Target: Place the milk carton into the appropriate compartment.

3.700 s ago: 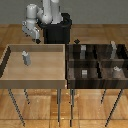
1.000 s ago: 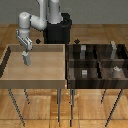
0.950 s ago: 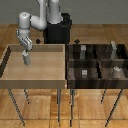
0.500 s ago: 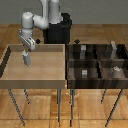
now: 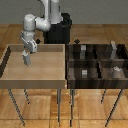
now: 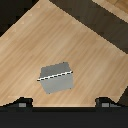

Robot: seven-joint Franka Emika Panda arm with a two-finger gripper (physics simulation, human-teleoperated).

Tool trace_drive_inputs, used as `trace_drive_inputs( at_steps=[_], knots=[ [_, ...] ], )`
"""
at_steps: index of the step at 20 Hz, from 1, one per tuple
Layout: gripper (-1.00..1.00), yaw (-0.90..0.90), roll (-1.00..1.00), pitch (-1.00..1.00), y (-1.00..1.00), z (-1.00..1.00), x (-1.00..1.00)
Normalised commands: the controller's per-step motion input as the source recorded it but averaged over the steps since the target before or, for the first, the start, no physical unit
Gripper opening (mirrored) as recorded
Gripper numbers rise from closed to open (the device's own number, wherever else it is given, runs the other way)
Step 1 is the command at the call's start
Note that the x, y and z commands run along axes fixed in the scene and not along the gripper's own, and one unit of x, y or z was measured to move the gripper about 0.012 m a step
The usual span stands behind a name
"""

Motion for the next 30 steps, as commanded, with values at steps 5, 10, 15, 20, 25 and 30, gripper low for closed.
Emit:
trace_drive_inputs(
  at_steps=[5, 10, 15, 20, 25, 30],
  knots=[
    [1.0, 0.0, 0.0, 0.0, -0.2, 0.0, 0.0],
    [1.0, 0.0, 0.0, 0.0, -0.2, 0.0, 0.0],
    [1.0, 0.0, 0.0, 0.0, 0.0, -0.4, 0.0],
    [-1.0, 0.0, 0.0, 0.0, 0.0, -0.6, 0.0],
    [-1.0, 0.0, 0.0, 0.0, 0.0, 0.0, 0.0],
    [-1.0, 0.0, 0.0, 0.0, 0.0, 0.6, 0.0]
  ],
)
